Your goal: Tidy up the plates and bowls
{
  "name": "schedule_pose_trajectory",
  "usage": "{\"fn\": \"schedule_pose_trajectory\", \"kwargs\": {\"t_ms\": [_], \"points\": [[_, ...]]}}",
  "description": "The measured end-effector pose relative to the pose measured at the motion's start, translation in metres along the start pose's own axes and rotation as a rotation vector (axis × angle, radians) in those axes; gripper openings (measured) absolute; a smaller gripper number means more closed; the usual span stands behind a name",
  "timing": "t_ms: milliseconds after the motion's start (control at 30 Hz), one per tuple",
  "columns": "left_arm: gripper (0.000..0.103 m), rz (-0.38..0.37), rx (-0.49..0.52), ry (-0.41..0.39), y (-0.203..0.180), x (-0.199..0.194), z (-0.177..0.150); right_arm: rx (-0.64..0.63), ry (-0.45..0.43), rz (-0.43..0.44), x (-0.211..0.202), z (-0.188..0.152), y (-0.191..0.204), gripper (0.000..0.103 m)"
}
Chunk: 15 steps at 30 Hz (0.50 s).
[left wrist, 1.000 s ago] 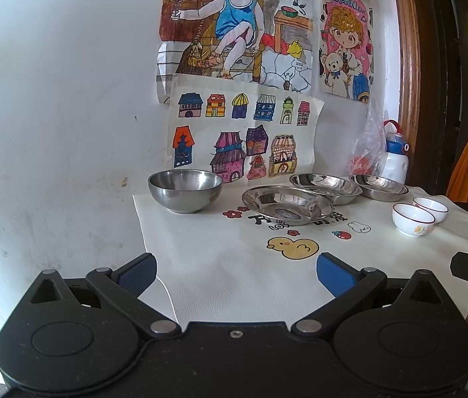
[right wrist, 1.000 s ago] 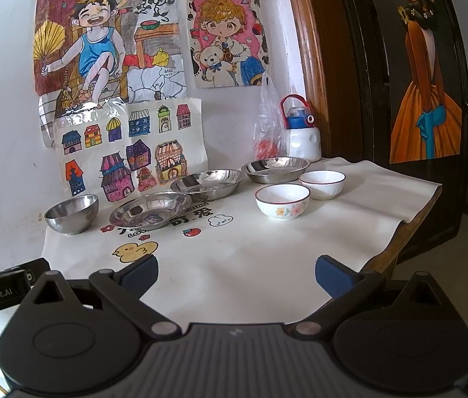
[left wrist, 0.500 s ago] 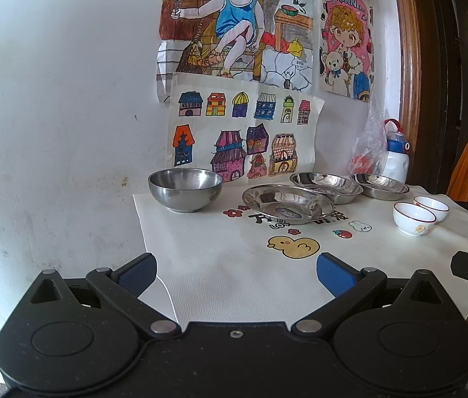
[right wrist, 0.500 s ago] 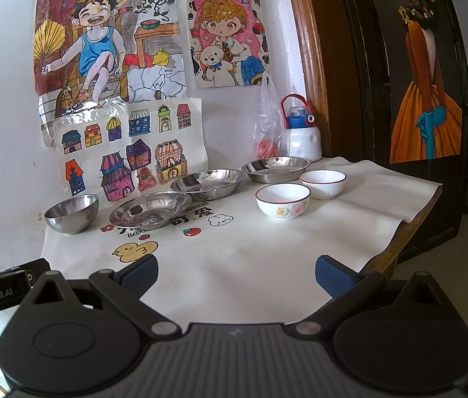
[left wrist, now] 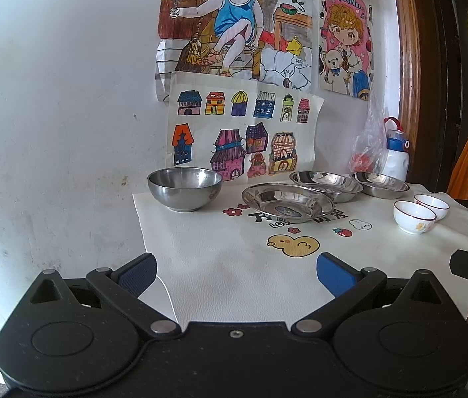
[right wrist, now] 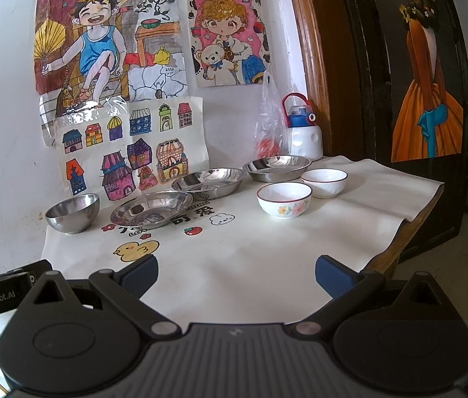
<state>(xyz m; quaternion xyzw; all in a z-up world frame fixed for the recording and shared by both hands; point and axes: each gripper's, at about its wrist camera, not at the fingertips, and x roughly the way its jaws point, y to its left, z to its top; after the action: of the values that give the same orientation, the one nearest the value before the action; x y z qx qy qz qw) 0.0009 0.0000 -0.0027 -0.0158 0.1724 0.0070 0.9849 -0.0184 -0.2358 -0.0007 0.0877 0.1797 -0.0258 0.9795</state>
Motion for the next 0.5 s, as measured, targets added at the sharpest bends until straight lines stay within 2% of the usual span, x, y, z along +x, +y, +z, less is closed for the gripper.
{"fn": "schedule_pose_trajectory", "kwargs": {"t_ms": [500], "points": [[0.102,-0.005,0.014,0.005,-0.005,0.011,-0.005,-0.007,0.014,0.013,0.014,0.0,0.0,0.103]]}}
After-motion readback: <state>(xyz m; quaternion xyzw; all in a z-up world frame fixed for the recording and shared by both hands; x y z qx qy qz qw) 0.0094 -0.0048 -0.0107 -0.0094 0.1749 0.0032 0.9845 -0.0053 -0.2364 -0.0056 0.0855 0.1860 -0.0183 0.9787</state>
